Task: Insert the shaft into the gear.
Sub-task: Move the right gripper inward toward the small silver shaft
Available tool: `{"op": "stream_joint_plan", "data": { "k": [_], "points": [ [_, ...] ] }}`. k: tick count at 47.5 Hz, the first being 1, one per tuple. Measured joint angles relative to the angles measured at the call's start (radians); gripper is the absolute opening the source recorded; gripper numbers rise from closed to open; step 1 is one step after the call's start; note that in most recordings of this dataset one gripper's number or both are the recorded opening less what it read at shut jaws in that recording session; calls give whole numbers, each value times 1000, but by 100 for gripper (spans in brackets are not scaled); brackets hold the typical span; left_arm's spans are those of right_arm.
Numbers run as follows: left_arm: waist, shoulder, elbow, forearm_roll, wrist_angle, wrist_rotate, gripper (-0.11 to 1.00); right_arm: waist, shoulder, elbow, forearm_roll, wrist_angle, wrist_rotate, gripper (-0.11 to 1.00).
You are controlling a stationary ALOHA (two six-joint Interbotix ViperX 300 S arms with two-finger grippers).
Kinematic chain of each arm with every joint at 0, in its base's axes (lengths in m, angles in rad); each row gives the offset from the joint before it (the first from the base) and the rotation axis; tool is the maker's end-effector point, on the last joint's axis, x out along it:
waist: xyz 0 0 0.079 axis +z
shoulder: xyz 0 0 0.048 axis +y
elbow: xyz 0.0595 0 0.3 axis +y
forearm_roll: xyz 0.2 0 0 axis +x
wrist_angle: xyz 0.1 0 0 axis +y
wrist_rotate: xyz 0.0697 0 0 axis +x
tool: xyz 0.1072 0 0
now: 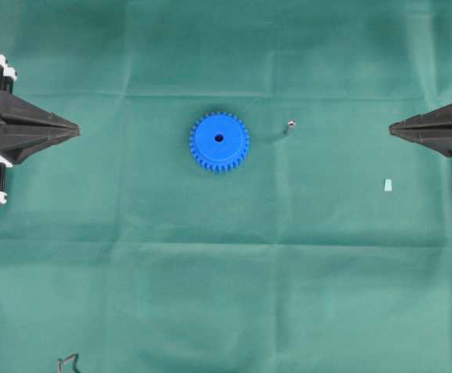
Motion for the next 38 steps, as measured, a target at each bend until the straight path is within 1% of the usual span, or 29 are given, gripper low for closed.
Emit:
{"op": "stream_joint_plan", "data": {
  "k": [7,19,27,33,35,38],
  "points": [
    [-2,-3,-14,11,15,-5,0,-2,8,-6,0,9,-2,3],
    [-3,-3,-17,12,18,-5,0,-18,48,-25,3,48,3,3],
    [-3,-3,-17,12,25,-6,0,-58,98,-35,15,51,3,3],
    [-3,-3,-17,12,29,-6,0,-100,155,-44,31,51,6,12],
    [-3,-3,-15,12,29,-6,0,-115,181,-49,38,51,6,17],
    [-3,-3,-17,12,31,-6,0,-137,230,-54,51,51,8,31]
  ]
}}
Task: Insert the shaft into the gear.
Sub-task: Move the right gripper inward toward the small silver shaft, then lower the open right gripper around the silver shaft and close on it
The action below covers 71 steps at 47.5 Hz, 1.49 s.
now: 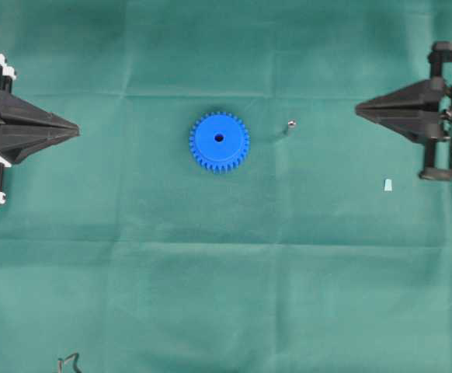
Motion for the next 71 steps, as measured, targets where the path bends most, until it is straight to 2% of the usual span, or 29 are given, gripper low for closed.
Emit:
{"op": "stream_joint_plan", "data": {
  "k": [9,11,13,19,30,41,53,65,67,71],
  "points": [
    [0,0,0,0,2,0,0,-26,178,-32,21,0,5,81],
    [0,0,0,0,2,0,0,-26,218,-41,28,0,2,88],
    [0,0,0,0,2,0,0,-28,256,-51,32,-2,2,90],
    [0,0,0,0,2,0,0,-29,393,-81,43,-14,2,85],
    [0,2,0,0,11,-2,0,-37,572,-129,77,-60,2,85],
    [0,2,0,2,14,0,0,-66,661,-141,98,-87,5,84],
    [0,0,0,2,23,0,0,-66,672,-144,100,-103,2,83],
    [0,0,0,2,23,-2,0,-67,686,-153,100,-95,2,66],
    [0,0,0,2,23,-2,0,-67,689,-155,100,-92,2,61],
    [0,0,0,2,25,-2,0,-67,690,-158,100,-75,2,41]
  ]
}}
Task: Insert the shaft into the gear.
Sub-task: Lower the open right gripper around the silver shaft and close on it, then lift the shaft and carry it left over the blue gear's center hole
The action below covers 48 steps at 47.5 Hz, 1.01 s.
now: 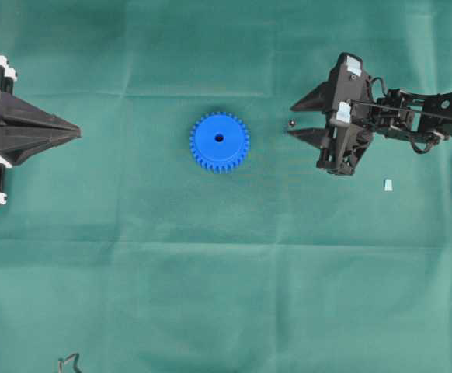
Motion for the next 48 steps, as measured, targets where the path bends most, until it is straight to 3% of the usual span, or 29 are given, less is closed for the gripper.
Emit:
{"op": "stream_joint_plan", "data": {
  "k": [6,27,48],
  "points": [
    [0,0,0,0,-2,0,0,3,0,0,0,8,2,17],
    [0,0,0,0,0,-2,0,6,-9,-14,0,38,0,17],
    [0,0,0,0,2,-2,0,6,-241,-117,-26,367,-11,17]
  ]
}}
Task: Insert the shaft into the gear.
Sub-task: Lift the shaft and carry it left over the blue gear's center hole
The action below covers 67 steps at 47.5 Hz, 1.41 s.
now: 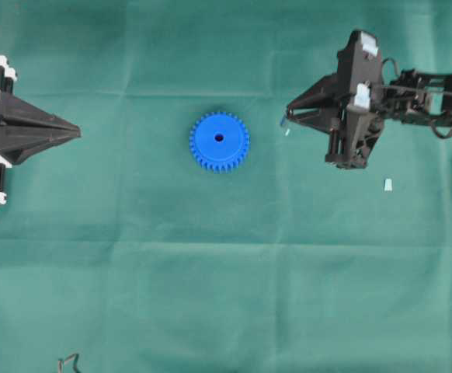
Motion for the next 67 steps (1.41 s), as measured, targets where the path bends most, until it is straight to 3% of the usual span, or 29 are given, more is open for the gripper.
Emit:
{"op": "stream_joint_plan", "data": {
  "k": [12,28,52,67],
  "points": [
    [2,0,0,0,2,0,0,0,-41,-57,-21,121,0,17],
    [0,0,0,-2,2,0,0,3,-37,-67,-31,123,0,17],
    [0,0,0,0,2,0,0,71,233,-348,-69,126,-3,17],
    [0,0,0,0,8,0,0,71,255,-368,-75,127,-3,17]
  ]
}}
